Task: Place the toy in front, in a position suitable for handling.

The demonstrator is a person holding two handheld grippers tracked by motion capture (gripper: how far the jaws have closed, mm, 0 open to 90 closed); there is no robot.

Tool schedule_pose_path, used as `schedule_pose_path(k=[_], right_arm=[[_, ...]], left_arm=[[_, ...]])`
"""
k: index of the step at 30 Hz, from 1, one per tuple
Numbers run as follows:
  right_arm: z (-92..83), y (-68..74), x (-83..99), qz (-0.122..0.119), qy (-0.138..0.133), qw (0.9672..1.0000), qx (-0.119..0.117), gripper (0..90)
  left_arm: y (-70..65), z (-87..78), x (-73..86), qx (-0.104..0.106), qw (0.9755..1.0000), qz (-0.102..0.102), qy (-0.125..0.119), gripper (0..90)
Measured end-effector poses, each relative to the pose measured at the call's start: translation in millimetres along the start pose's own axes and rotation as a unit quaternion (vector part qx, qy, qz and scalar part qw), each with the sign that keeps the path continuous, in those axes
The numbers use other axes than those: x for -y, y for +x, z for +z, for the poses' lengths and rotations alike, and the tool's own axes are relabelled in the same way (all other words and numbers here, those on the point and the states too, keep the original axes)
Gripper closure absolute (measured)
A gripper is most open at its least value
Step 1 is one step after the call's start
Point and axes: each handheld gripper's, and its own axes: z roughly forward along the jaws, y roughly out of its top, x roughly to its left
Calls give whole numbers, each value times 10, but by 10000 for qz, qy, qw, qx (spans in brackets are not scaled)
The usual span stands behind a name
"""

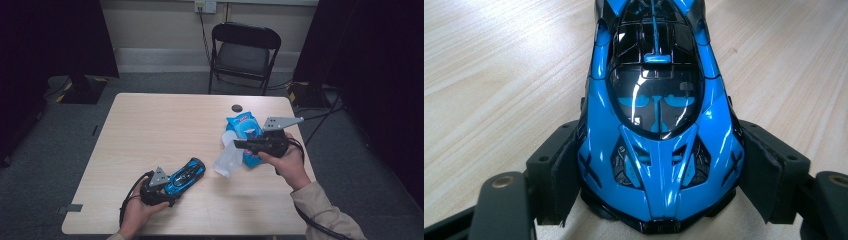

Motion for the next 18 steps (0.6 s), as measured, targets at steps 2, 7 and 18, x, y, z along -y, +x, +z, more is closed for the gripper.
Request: schedule_pose_path(k=[2,7,18], right_arm=[[-22,15,74,38,5,10000,-45,900],[-71,29,252,130,73,9999,-78,900],[-13,68,626,243,285,9993,-52,900]], left_arm=[[0,0,0,-1,10000,2,2,257],[0,0,0,-1,10000,2,0,257],[1,0,0,-2,10000,5,3,256]])
